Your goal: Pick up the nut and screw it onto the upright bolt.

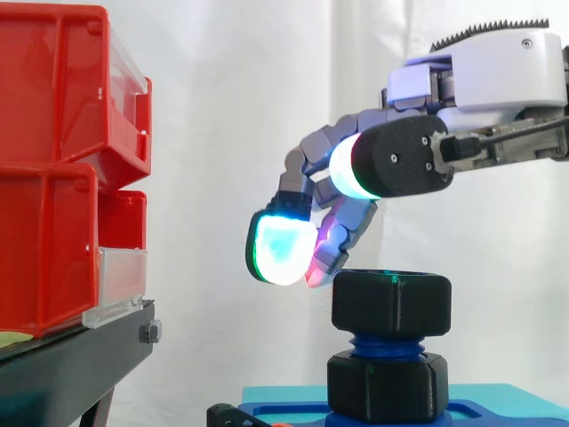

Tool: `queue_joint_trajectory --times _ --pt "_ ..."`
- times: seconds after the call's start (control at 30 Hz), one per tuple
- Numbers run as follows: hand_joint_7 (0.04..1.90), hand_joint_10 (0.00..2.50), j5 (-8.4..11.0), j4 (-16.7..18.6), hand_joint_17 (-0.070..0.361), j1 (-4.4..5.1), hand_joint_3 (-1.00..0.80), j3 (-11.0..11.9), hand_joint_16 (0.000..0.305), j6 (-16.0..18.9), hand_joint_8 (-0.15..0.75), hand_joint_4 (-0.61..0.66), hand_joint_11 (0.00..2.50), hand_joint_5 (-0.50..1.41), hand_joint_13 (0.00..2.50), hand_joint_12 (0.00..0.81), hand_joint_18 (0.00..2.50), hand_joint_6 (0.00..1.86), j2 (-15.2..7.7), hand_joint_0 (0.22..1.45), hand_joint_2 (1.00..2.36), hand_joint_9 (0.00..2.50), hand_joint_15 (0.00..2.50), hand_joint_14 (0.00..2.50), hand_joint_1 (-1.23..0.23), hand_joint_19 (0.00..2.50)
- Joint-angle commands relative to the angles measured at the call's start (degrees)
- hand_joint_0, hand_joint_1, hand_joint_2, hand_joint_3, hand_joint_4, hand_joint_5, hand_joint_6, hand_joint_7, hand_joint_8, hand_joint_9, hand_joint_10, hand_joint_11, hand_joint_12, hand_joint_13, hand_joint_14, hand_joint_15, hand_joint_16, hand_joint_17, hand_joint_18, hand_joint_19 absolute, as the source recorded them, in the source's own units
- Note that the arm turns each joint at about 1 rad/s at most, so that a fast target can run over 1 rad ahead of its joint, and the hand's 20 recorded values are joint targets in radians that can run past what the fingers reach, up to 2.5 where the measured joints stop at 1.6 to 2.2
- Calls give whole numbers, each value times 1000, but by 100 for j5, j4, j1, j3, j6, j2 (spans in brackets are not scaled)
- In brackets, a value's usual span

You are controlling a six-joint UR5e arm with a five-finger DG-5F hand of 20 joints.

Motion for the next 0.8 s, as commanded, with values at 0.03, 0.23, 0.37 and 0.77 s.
queue_joint_trajectory --times 0.03,0.23,0.37,0.77 --pt "800 0 -7 4 44 23 -500 36 20 -11 246 231 0 -87 707 225 354 503 -7 512 1000 862 0 0 -144 0" --pt "820 0 19 66 46 102 -500 36 20 -64 246 243 0 -84 696 225 342 503 -7 511 1000 851 0 0 -132 0" --pt "846 0 54 198 46 190 -500 36 21 -116 246 243 0 -78 684 228 337 503 -7 510 1000 833 0 0 -126 0" --pt "889 0 186 189 48 392 -500 27 21 -108 245 251 0 -70 669 232 317 504 -7 509 1000 815 0 0 -114 0"
